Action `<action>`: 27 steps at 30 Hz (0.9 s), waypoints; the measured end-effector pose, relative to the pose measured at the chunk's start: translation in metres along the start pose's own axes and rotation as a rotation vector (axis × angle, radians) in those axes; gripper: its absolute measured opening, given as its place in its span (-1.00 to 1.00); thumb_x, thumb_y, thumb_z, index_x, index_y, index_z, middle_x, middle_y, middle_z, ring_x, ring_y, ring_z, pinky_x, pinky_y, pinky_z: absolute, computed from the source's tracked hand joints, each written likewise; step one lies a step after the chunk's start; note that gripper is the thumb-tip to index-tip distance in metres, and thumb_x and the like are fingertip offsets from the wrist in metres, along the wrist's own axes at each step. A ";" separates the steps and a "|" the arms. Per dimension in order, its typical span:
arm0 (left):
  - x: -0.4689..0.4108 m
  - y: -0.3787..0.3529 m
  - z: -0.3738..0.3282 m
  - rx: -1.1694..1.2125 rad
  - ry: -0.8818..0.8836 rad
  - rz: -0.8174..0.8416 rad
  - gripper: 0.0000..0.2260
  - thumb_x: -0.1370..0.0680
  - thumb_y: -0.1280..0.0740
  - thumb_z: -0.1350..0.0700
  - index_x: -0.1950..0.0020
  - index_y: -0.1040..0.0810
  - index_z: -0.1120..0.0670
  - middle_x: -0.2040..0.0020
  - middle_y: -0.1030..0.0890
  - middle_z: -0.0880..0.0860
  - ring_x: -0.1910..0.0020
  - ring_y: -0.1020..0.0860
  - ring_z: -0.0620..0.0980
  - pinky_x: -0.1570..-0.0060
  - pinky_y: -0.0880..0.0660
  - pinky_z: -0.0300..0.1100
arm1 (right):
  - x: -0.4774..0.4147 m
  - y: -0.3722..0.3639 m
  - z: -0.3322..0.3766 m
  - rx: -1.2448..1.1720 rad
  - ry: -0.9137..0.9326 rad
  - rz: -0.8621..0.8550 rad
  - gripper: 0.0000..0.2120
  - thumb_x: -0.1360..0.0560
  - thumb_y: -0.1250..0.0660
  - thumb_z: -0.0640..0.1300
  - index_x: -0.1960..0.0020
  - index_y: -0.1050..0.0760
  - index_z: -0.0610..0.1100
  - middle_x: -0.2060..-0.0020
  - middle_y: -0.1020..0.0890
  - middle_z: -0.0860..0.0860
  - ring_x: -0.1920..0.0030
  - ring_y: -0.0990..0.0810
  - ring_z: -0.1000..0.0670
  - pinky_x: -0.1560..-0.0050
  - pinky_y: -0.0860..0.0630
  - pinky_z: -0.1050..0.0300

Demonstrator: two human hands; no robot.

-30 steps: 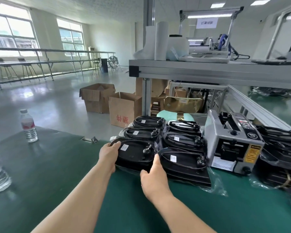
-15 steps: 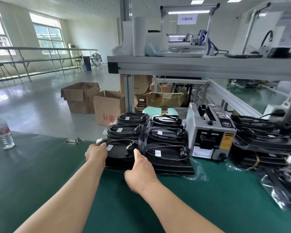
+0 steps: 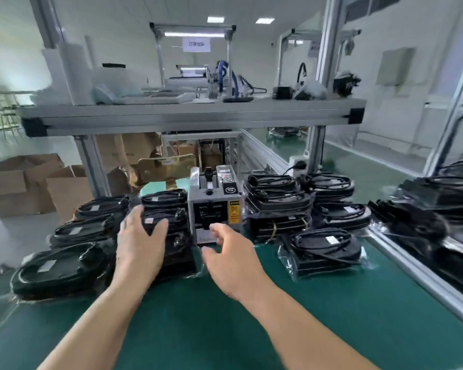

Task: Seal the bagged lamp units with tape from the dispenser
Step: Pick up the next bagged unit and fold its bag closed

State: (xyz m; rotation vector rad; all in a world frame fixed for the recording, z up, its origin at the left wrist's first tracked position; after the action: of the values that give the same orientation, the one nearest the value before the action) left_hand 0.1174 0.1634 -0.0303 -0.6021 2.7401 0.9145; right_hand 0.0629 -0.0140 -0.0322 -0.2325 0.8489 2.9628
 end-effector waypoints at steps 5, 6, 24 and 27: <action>0.063 -0.108 -0.083 0.039 -0.243 0.371 -0.46 -0.61 -0.29 -0.10 -0.56 -0.24 -0.04 -0.51 -0.30 -0.07 -0.42 -0.34 -0.08 -0.35 -0.29 -0.16 | 0.010 0.116 -0.070 0.053 -0.129 -0.275 -0.51 -0.57 -0.29 -0.07 -0.49 -0.35 0.03 -0.39 -0.47 0.09 -0.19 -0.55 0.13 -0.08 -0.36 0.40; 0.074 -0.129 -0.094 0.030 -0.289 0.444 -0.45 -0.61 -0.28 -0.12 -0.56 -0.23 -0.04 -0.52 -0.28 -0.09 -0.46 -0.30 -0.09 -0.40 -0.25 -0.17 | 0.014 0.137 -0.086 0.054 -0.171 -0.337 -0.52 -0.57 -0.29 -0.08 -0.48 -0.36 0.03 -0.39 -0.48 0.08 -0.09 -0.57 0.15 -0.02 -0.38 0.39; 0.112 -0.271 -0.136 -0.685 -0.674 0.708 -0.13 -0.45 -0.41 -0.29 -0.61 -0.02 -0.10 -0.64 0.04 -0.03 -0.60 0.11 0.06 -0.53 -0.02 0.14 | 0.047 0.179 -0.224 -0.569 -0.573 -0.822 -0.52 -0.57 -0.27 -0.21 -0.46 -0.30 -0.07 -0.33 -0.40 -0.04 -0.12 -0.41 0.00 -0.09 -0.29 0.10; 0.114 -0.270 -0.136 -0.699 -0.694 0.698 -0.25 -0.52 -0.36 -0.25 -0.59 -0.09 -0.07 -0.63 0.03 -0.01 -0.60 0.08 0.09 -0.48 -0.17 0.11 | 0.049 0.175 -0.218 -0.620 -0.594 -0.825 -0.51 -0.57 -0.26 -0.21 -0.48 -0.30 -0.06 -0.29 -0.42 0.01 -0.10 -0.43 0.02 -0.08 -0.30 0.11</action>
State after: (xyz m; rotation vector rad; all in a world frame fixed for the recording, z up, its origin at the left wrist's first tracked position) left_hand 0.1253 -0.1516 -0.1005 0.5705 1.9306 1.8200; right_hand 0.0274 -0.2773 -0.1310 0.2264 -0.2198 2.1891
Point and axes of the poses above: each hand's wrist, its own x-axis away from the middle knuckle, its own y-axis out of the back of the hand, z = x × y, the point moved 3 cm from there along -x, towards the middle knuckle
